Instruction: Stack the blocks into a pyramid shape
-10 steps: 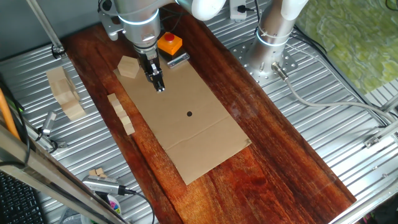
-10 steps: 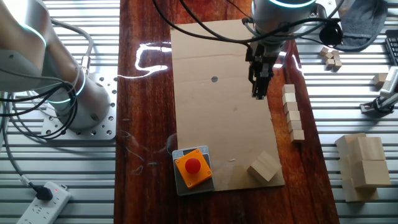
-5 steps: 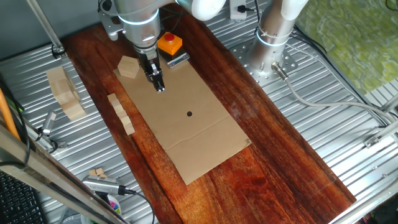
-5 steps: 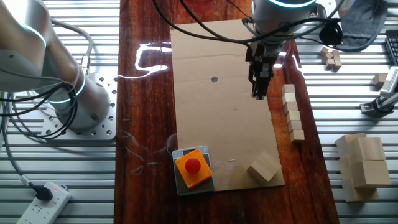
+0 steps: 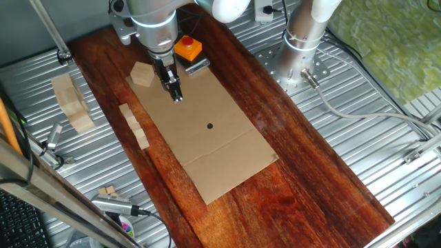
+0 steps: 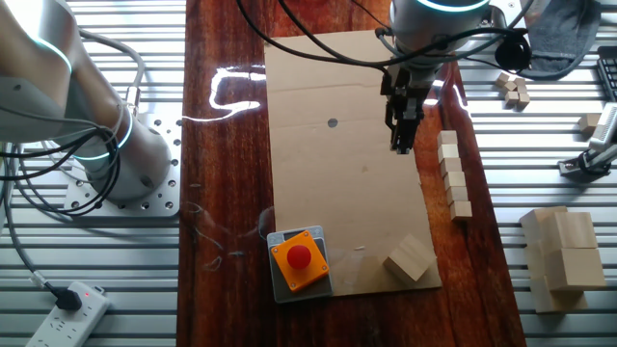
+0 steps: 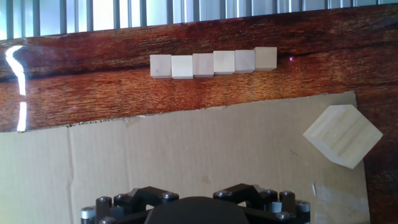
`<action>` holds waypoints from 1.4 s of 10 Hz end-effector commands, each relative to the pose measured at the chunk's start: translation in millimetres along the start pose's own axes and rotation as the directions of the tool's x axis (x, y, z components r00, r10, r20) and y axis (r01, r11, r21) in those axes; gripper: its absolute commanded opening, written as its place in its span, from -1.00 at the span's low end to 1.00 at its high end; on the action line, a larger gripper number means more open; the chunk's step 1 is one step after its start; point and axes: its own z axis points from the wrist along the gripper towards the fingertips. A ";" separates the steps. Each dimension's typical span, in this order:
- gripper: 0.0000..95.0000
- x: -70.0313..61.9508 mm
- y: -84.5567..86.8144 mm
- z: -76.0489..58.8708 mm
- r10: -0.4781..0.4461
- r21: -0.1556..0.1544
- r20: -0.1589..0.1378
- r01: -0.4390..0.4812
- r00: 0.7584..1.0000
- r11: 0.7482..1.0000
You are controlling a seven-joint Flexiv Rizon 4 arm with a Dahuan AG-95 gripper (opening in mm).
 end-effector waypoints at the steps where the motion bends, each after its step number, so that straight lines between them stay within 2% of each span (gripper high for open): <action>1: -1.00 0.1 0.0 0.0 -0.346 0.058 0.102 0.342 0.933 0.938; 11: -1.00 0.1 0.0 0.0 -0.344 0.064 0.097 0.339 0.934 0.939; 14: -1.00 0.1 -0.1 0.1 -0.373 0.058 0.092 0.369 0.923 0.928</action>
